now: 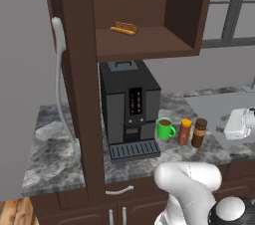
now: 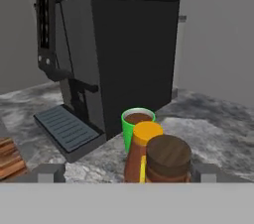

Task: Pick the cinnamon and honey bottle from the cabinet and place them next to the mug.

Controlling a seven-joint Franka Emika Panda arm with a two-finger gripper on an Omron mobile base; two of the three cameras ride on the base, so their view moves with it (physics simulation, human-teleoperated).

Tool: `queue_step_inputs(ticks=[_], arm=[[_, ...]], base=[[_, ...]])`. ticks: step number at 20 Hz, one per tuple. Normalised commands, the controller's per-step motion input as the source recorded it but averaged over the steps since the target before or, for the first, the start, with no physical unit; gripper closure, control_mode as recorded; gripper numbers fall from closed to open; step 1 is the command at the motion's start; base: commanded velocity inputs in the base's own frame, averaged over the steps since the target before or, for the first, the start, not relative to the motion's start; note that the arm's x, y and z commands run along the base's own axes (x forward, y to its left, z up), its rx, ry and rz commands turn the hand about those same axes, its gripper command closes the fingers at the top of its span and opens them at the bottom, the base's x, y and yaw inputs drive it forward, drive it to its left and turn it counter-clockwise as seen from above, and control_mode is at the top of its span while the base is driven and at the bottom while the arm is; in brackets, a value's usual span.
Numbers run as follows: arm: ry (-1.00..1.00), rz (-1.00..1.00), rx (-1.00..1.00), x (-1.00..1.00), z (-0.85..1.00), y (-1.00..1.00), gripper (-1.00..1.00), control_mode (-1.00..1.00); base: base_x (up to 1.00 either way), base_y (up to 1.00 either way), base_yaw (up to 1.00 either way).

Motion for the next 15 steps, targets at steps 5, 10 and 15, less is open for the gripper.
queue_step_inputs(ticks=[5,10,15], arm=[[-0.09,-0.08,0.0,-0.72,0.65,0.46,-1.0,-1.0],[0.0,-0.13,-0.01,-0.61,0.3,0.81,-1.0,-1.0],[0.03,-0.14,-0.03,-0.57,0.33,0.87,-1.0,-1.0]], base=[[0.0,0.0,0.0],[0.0,0.0,0.0],[0.0,0.0,0.0]])
